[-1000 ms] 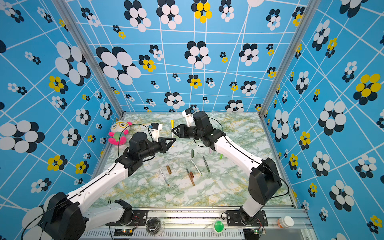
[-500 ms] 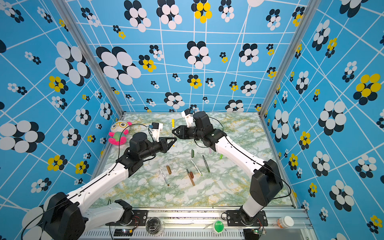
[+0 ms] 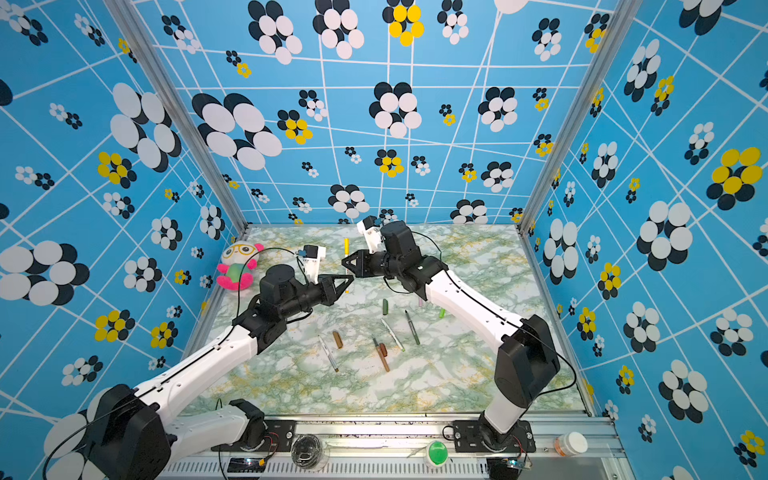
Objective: Insert the pens into the pen caps
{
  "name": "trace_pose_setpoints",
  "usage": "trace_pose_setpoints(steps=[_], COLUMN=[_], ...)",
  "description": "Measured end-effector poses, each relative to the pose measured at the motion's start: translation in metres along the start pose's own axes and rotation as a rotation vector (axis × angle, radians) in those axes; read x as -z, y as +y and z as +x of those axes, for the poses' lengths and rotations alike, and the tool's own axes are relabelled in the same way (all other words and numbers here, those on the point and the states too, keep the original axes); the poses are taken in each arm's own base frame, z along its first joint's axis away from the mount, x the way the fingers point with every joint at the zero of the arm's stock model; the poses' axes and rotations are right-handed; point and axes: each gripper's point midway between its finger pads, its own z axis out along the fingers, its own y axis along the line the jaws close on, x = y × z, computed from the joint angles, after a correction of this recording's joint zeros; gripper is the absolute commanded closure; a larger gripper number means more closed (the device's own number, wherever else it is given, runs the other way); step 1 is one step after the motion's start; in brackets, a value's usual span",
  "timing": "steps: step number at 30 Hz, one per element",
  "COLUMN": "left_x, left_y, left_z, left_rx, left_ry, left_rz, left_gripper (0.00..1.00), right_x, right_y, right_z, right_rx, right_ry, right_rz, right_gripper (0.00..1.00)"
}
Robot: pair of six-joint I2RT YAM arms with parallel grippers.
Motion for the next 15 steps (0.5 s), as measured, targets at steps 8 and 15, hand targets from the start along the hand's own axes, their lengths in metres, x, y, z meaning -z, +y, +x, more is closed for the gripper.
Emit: trace_pose_setpoints(steps=[8,15], left_x=[-0.004,-0.003], left_y=[0.002,0.001], left_z=[0.0,-0.002], left_rx=[0.014,0.003], left_ry=[-0.005,-0.021], left_rz=[-0.007,-0.011], left_gripper=[0.76,0.45], right_x=[-0.001,0.006], right_y=[-0.005,-0.036], right_z=[-0.001,-0.004], right_rx=[-0.007,-0.084], right_ry=[-0.011,-0.024], right_rz=[0.028,0.158], right_gripper=[0.98,0.98])
